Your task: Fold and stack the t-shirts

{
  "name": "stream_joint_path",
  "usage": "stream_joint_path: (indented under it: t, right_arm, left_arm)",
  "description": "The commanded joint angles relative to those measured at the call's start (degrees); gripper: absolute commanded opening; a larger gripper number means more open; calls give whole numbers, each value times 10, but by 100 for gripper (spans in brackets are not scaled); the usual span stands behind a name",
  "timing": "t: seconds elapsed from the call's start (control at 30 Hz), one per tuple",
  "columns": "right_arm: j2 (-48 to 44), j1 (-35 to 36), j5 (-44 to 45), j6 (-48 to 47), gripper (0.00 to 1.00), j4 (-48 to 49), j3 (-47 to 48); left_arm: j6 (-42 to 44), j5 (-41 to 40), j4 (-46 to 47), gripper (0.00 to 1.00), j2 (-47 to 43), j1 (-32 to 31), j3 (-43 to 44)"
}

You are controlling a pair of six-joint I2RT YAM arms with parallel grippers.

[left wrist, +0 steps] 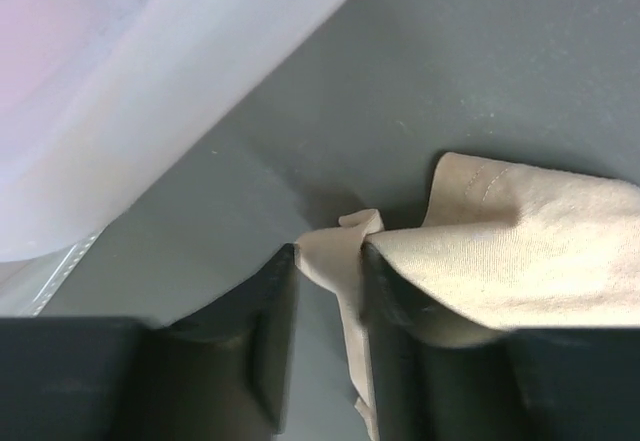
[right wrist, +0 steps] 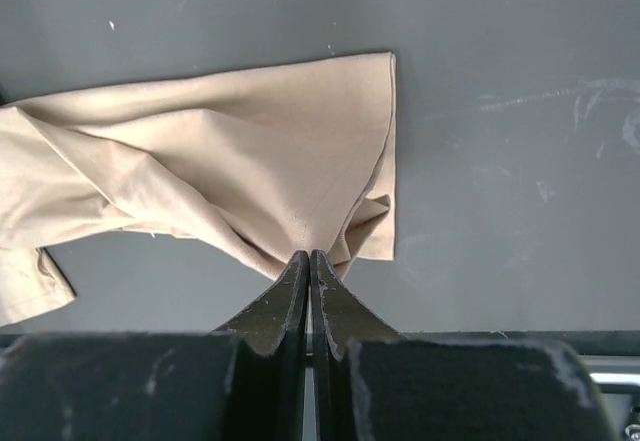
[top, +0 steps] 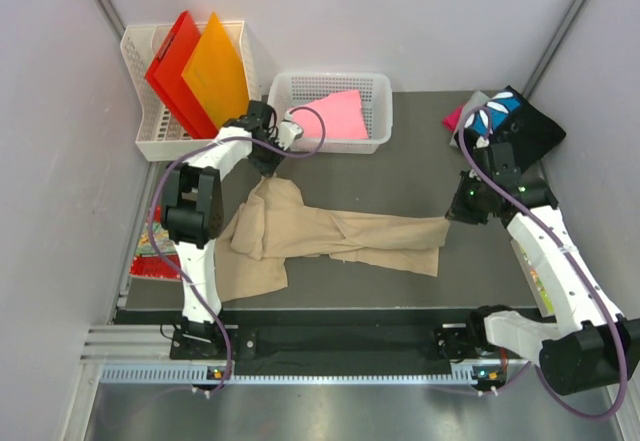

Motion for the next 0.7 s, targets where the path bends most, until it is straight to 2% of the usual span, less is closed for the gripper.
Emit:
stream_joint_path:
  t: [0.0, 0.1, 0.3, 0.4, 0.53, 0.67]
  right_arm:
    - [-20, -6, 0, 4, 0, 6, 1]
    - [-20, -6, 0, 4, 0, 2, 3]
    - [-14, -6, 4, -1, 0, 2, 15]
    - [-6, -6, 6, -7, 0, -1, 41]
    - [-3, -6, 4, -15, 0, -11, 97]
    - [-9, -6, -3, -23, 0, -35, 164]
  left_arm:
    - [-4, -8, 30, 18, 7, 3, 18]
    - [-7, -6, 27, 0, 11, 3, 28]
    - [-2, -6, -5, 0, -20, 4, 39]
    - [8, 8, -34, 0, -85, 12, 38]
    - [8, 42, -77, 0, -224, 39, 39]
    - [27, 56, -143, 0, -338, 81, 94]
